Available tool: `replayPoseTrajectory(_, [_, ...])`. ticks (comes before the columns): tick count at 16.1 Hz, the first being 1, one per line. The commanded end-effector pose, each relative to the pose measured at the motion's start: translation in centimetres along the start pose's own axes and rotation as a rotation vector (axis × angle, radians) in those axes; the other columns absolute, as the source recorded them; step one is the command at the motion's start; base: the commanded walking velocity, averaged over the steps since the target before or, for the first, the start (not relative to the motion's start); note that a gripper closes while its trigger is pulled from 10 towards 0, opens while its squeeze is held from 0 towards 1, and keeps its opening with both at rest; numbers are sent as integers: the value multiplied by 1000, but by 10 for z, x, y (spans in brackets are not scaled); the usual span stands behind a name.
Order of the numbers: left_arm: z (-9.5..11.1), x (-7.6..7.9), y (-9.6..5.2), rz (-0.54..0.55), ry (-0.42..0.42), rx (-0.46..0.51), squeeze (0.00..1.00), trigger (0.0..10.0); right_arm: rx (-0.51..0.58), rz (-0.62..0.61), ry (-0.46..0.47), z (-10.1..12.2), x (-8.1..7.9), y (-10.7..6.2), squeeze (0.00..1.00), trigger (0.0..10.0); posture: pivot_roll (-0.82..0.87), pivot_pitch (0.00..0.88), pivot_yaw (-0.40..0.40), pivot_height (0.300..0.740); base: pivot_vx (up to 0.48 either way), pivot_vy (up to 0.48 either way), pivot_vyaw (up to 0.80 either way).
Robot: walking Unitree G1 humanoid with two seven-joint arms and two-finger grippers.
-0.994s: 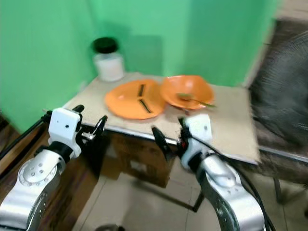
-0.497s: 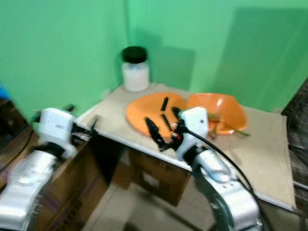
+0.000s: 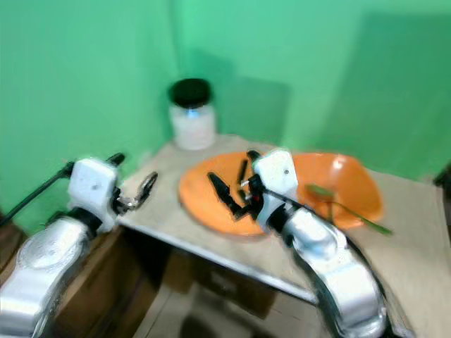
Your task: Setting the table
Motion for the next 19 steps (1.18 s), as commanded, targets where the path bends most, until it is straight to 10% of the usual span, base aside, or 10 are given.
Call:
replayPoseTrajectory(1, [-7, -7, -4, 8, 16, -32, 0, 10000, -28, 77, -53, 0, -9, 13, 0, 10000, 13, 0, 49, 740, 0, 0, 0])
replayPoseTrajectory(5, [-15, -11, -7, -6, 58, -84, 0, 10000, -125, 111, -137, -11, -7, 37, 0, 10000, 8, 0, 37, 740, 0, 0, 0])
replayPoseTrajectory(12, [-35, -8, -13, -68, 87, -165, 0, 10000, -215, 167, -634, -26, -9, 80, 0, 10000, -9, 0, 30, 740, 0, 0, 0])
replayPoseTrajectory(19, [-35, -10, -16, -68, 97, -168, 0, 10000, -308, 327, -857, -61, -29, 85, 0, 10000, 1, 0, 26, 740, 0, 0, 0])
Point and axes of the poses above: a point about 5 cm out from each wrist's last joint towards the gripper, its own y axis pointing out of the wrist towards the gripper, its own z axis along the axis of the wrist's last joint, x = y × z, the point moved 3 cm from there along y, pointing out of the wrist towards the gripper, and after that the axes turned 15 degrees about -y, right-handed, at the moved point
